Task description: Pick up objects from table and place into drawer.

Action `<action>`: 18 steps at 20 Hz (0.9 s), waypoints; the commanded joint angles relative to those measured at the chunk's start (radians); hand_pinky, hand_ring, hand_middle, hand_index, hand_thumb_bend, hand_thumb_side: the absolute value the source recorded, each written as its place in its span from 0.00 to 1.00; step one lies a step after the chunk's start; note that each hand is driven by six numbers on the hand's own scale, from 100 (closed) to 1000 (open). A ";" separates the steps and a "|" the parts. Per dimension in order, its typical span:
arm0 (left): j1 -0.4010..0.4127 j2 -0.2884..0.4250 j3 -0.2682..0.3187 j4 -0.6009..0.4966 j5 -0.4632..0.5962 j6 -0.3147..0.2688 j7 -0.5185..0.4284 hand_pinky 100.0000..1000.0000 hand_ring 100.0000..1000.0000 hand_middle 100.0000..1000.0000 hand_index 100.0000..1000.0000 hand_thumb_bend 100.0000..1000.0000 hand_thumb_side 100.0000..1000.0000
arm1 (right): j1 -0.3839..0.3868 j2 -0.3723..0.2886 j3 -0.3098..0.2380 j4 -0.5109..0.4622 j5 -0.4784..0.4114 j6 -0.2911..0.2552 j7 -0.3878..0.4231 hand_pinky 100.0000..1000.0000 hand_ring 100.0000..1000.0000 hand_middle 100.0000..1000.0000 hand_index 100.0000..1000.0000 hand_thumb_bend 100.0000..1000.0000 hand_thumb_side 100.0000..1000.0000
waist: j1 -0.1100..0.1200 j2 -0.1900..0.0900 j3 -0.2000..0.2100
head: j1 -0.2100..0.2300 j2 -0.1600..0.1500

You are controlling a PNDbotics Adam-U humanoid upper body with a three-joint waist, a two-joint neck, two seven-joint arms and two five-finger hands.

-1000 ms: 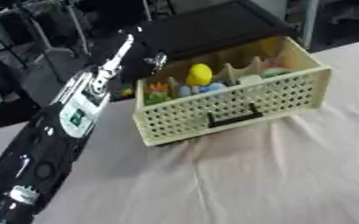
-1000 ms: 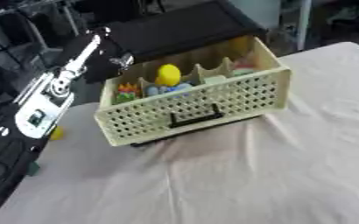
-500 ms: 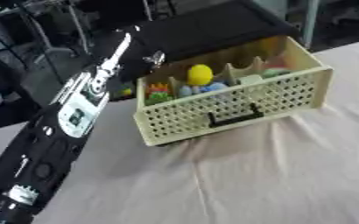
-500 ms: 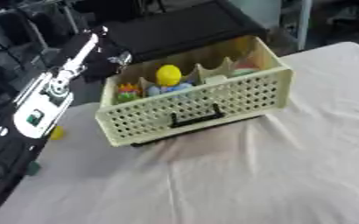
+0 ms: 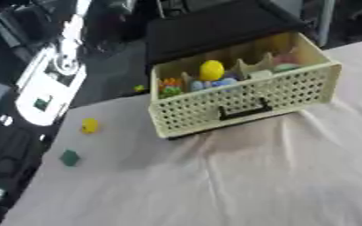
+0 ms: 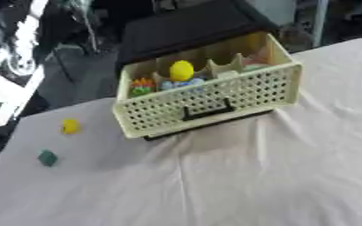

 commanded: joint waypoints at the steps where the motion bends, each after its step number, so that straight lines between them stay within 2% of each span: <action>1: 0.070 0.104 0.066 -0.226 0.179 0.002 0.147 0.26 0.47 0.73 0.83 0.14 0.89 | 0.009 -0.059 -0.017 -0.016 0.001 -0.022 0.000 0.45 0.34 0.30 0.79 0.00 0.42 | -0.026 -0.031 0.022 | -0.022 0.042; 4: 0.186 0.131 0.108 -0.361 0.314 -0.026 0.215 0.27 0.47 0.72 0.80 0.12 0.86 | 0.028 -0.092 -0.030 -0.016 0.009 -0.041 0.007 0.45 0.35 0.31 0.79 0.00 0.44 | -0.056 -0.043 0.057 | -0.044 0.067; 8: 0.283 0.116 0.138 -0.382 0.447 -0.128 0.209 0.26 0.45 0.71 0.80 0.10 0.86 | 0.042 -0.138 -0.042 -0.016 0.014 -0.052 0.026 0.45 0.35 0.31 0.79 0.00 0.45 | -0.097 -0.054 0.091 | -0.065 0.081; 11: 0.340 0.109 0.154 -0.383 0.487 -0.187 0.178 0.25 0.44 0.69 0.79 0.09 0.85 | 0.055 -0.167 -0.047 -0.016 0.025 -0.032 0.064 0.46 0.36 0.32 0.78 0.00 0.47 | -0.125 -0.057 0.112 | -0.086 0.084; 15: 0.392 0.072 0.169 -0.383 0.516 -0.247 0.165 0.23 0.42 0.68 0.76 0.08 0.83 | 0.068 -0.220 -0.053 -0.016 0.074 0.001 0.185 0.46 0.37 0.35 0.74 0.00 0.56 | -0.156 -0.059 0.136 | -0.117 0.089; 18: 0.429 0.025 0.174 -0.383 0.522 -0.273 0.150 0.23 0.43 0.68 0.76 0.07 0.84 | 0.077 -0.283 -0.057 -0.016 0.137 -0.005 0.341 0.45 0.37 0.40 0.72 0.00 0.66 | -0.178 -0.059 0.145 | -0.134 0.090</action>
